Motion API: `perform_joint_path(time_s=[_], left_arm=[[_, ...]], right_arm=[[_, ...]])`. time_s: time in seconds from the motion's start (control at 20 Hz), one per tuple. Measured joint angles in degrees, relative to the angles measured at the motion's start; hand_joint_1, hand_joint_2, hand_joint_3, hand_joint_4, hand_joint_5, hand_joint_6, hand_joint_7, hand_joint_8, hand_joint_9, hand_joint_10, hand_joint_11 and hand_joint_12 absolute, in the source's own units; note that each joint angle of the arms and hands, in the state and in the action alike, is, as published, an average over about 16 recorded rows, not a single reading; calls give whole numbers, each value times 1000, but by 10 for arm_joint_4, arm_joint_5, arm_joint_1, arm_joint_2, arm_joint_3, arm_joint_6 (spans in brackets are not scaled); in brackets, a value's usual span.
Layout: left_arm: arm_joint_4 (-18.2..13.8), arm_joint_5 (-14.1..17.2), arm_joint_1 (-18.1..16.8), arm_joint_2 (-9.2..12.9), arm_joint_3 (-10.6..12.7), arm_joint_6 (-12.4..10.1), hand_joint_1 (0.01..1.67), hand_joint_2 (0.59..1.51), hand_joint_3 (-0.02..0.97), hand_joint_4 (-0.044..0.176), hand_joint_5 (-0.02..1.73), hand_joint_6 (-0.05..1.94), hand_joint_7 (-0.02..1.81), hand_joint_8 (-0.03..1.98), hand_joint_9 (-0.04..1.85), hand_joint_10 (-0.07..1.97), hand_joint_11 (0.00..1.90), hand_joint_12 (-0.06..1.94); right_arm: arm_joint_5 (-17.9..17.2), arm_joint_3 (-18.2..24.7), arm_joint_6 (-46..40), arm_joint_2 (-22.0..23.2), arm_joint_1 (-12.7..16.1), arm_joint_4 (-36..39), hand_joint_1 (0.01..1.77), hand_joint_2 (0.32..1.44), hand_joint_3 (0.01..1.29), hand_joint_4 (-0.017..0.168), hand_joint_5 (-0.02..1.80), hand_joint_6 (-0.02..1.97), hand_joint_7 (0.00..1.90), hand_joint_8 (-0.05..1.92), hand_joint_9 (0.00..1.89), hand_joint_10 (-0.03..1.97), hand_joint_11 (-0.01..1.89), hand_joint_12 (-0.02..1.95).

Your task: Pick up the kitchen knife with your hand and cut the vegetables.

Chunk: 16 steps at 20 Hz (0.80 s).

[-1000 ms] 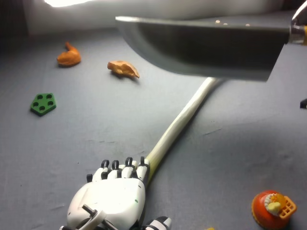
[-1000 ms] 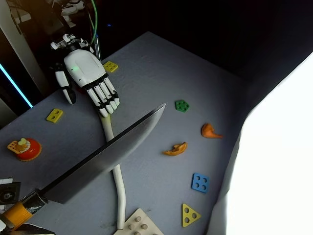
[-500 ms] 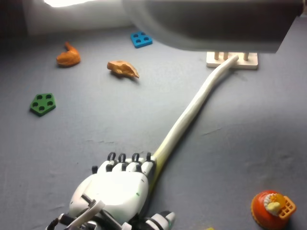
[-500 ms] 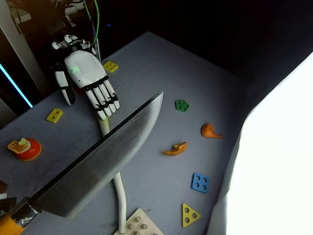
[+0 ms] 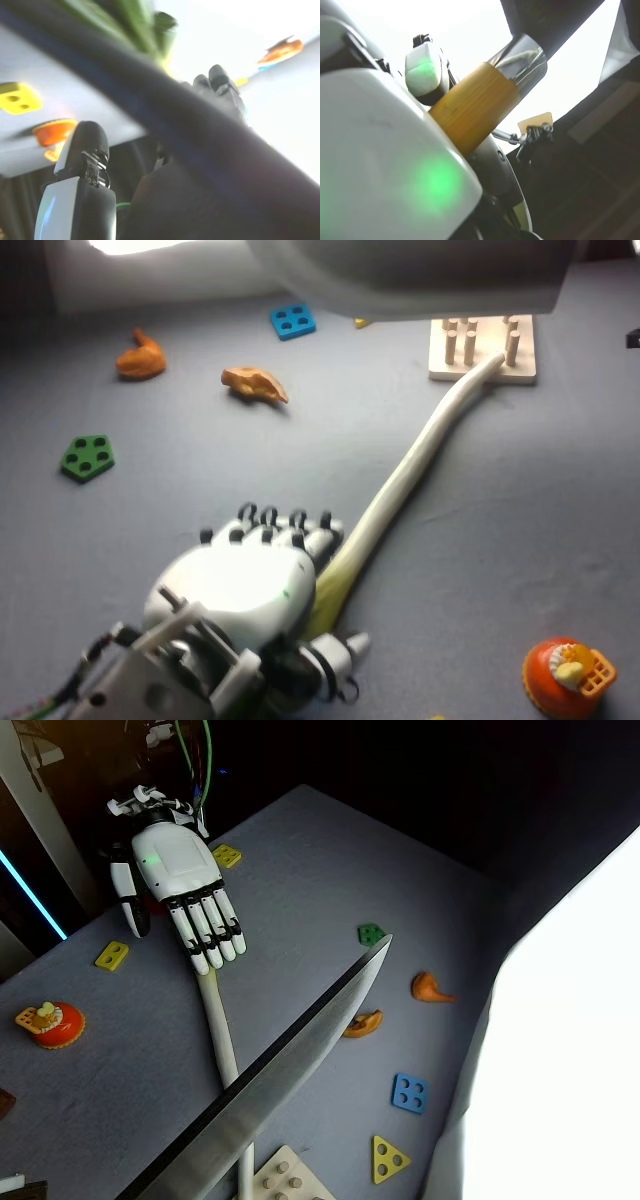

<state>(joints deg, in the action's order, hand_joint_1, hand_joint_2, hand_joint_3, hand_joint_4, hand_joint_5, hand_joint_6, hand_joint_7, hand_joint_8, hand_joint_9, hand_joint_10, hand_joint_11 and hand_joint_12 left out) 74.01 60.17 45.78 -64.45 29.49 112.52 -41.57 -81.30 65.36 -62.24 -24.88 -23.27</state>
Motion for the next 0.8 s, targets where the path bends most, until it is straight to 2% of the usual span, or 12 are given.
perform_joint_path(time_s=[0.15, 0.35, 0.55, 0.8], left_arm=[[-13, -29, -15, 19, 6, 6, 451, 1316, -2, 9, 139, 10, 161, 7, 116, 17, 17, 412], [-23, -64, -35, 42, 16, 16, 446, 1316, -3, 6, 143, 10, 157, 7, 119, 17, 16, 450], [-30, -93, -54, 58, 24, 26, 447, 1316, -5, 4, 149, 10, 158, 7, 120, 17, 16, 468], [-32, -117, -73, 66, 33, 34, 444, 1315, -7, 2, 153, 9, 163, 6, 127, 16, 16, 482]], right_arm=[[30, -29, -5, -15, 11, 11, 1609, 622, 965, 164, 1385, 1901, 1540, 1888, 1625, 1905, 1696, 1908], [49, -65, -14, -34, 12, 22, 1609, 621, 958, 164, 1387, 1901, 1540, 1888, 1625, 1904, 1696, 1908], [50, -100, -24, -50, 2, 28, 1609, 621, 961, 164, 1387, 1902, 1541, 1888, 1624, 1904, 1696, 1908], [41, -141, -38, -68, -8, 31, 1608, 625, 962, 164, 1395, 1901, 1543, 1891, 1623, 1904, 1695, 1908]])
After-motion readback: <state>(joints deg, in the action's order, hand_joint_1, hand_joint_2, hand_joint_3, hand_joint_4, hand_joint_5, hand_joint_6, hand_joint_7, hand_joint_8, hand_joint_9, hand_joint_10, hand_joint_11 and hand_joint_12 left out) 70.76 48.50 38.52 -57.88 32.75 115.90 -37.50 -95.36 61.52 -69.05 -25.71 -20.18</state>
